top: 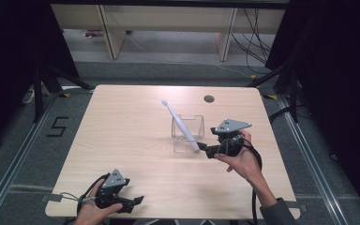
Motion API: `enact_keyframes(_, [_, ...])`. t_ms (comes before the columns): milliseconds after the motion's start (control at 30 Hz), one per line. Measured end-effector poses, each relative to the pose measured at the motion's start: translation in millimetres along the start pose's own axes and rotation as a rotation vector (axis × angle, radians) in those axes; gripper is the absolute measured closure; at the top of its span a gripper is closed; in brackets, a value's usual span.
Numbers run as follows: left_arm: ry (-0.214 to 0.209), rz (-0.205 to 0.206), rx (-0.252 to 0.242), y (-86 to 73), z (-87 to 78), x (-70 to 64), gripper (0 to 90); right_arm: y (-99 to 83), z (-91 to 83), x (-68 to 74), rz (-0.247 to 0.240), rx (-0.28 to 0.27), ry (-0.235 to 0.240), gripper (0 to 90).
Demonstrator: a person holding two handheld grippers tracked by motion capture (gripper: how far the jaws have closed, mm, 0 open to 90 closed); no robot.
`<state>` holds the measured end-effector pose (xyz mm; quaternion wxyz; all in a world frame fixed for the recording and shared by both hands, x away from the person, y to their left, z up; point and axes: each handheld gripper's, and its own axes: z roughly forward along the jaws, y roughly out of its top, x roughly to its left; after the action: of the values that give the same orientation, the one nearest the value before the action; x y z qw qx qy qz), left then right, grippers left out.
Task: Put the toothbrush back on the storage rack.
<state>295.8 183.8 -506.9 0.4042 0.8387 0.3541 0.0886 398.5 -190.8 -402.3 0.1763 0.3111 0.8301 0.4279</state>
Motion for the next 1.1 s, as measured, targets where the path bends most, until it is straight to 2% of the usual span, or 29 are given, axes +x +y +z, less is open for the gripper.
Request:
enact_keyframes(100, [-0.002,-0.01,-0.011,-0.2,0.6,-0.9,14.9,-5.3,-1.1,0.1,-0.005,0.005,0.001,25.0])
enact_keyframes(133, [-0.002,-0.011,-0.012,-0.2,0.6,-0.9,14.9,-6.7,-1.7,0.2,-0.007,-0.004,-0.014,25.0])
enact_keyframes(267, [-0.002,-0.01,-0.01,-0.1,0.3,-0.9,14.9,-10.2,-3.6,0.7,0.003,0.005,0.0,24.5])
enact_keyframes(300, [-0.002,-0.01,-0.01,-0.1,0.2,-0.8,14.9,-12.8,-4.5,1.2,-0.003,-0.008,-0.013,24.5])
enact_keyframes(367, [0.001,0.007,0.004,0.2,-0.9,0.4,14.9,-14.8,-5.7,2.0,0.003,0.002,0.003,24.4])
enact_keyframes(433, [0.0,0.006,0.003,0.2,-1.1,0.3,14.9,-16.6,-7.2,2.5,-0.006,-0.008,-0.006,24.3])
enact_keyframes(500, [0.0,0.005,0.003,0.2,-0.9,0.3,14.9,-18.7,-9.1,4.2,0.022,0.0,-0.002,24.3])
enact_keyframes(533, [0.0,0.005,0.003,0.2,-0.9,0.4,14.9,-19.8,-9.0,3.2,0.0,-0.011,-0.007,24.3])
enact_keyframes(600, [0.0,0.006,0.003,0.2,-0.9,0.4,14.9,-22.0,-9.9,3.9,0.01,-0.01,0.005,24.3])
enact_keyframes(700, [0.0,0.005,0.003,0.2,-1.0,0.4,14.9,-24.0,-11.3,2.9,-0.004,-0.018,-0.007,24.1])
enact_keyframes(733, [0.0,0.005,0.003,0.3,-1.2,0.5,14.9,-24.9,-11.1,4.0,0.015,-0.012,0.003,24.0])
enact_keyframes(767, [-0.001,-0.009,-0.009,0.1,-0.5,-0.6,14.9,-27.0,-11.9,3.4,0.003,-0.02,0.0,24.1])
enact_keyframes(833, [-0.001,-0.009,-0.009,0.2,-0.6,-0.6,14.9,-29.6,-12.4,4.5,0.018,-0.019,0.005,24.0])
enact_keyframes(867, [-0.001,-0.009,-0.009,0.1,-0.6,-0.6,14.9,-31.1,-13.6,7.2,0.048,-0.008,-0.002,24.0])
enact_keyframes(900, [-0.002,-0.009,-0.009,0.1,-0.6,-0.6,14.9,-32.1,-12.6,4.8,0.02,-0.022,0.0,24.0])
enact_keyframes(1100, [-0.002,-0.009,-0.01,0.2,-0.8,-0.6,14.9,-38.8,-12.5,4.7,0.033,-0.011,0.002,23.9])
